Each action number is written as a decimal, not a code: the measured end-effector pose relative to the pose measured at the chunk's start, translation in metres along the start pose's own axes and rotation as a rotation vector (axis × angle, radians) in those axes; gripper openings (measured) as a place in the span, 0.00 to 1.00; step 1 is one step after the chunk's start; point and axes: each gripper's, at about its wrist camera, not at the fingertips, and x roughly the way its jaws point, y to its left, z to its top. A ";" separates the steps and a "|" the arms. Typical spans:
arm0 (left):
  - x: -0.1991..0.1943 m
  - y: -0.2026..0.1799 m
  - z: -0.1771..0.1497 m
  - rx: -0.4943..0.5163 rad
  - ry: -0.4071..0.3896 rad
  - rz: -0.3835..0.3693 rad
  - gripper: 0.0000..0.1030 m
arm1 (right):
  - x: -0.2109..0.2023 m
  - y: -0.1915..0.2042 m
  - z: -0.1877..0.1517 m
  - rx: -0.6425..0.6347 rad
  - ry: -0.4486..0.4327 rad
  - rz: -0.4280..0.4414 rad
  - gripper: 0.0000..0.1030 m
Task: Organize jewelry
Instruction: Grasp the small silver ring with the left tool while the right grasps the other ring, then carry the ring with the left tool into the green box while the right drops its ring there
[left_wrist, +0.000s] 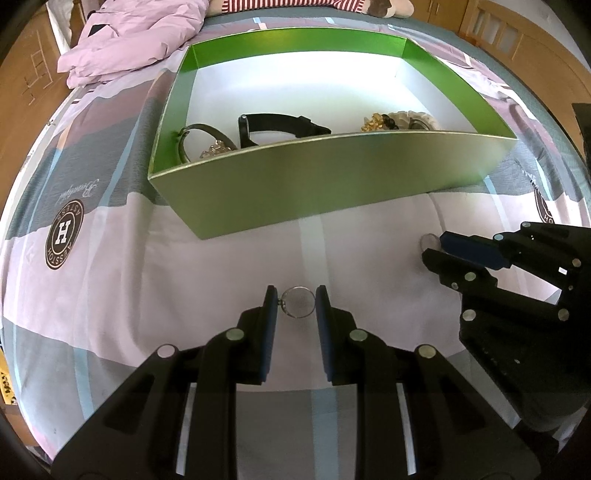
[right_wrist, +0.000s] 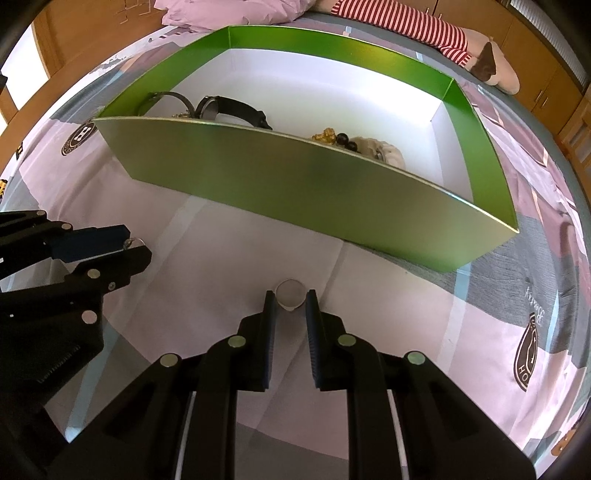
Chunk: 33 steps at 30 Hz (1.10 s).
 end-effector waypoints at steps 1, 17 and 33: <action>0.000 0.000 0.000 0.000 0.000 0.001 0.20 | 0.000 0.000 0.000 0.000 0.000 0.000 0.16; -0.034 0.008 0.007 -0.040 -0.119 -0.005 0.20 | -0.014 -0.007 0.005 0.019 -0.054 0.002 0.16; -0.041 0.014 0.010 -0.044 -0.146 0.011 0.20 | -0.041 -0.010 0.012 0.033 -0.113 0.022 0.16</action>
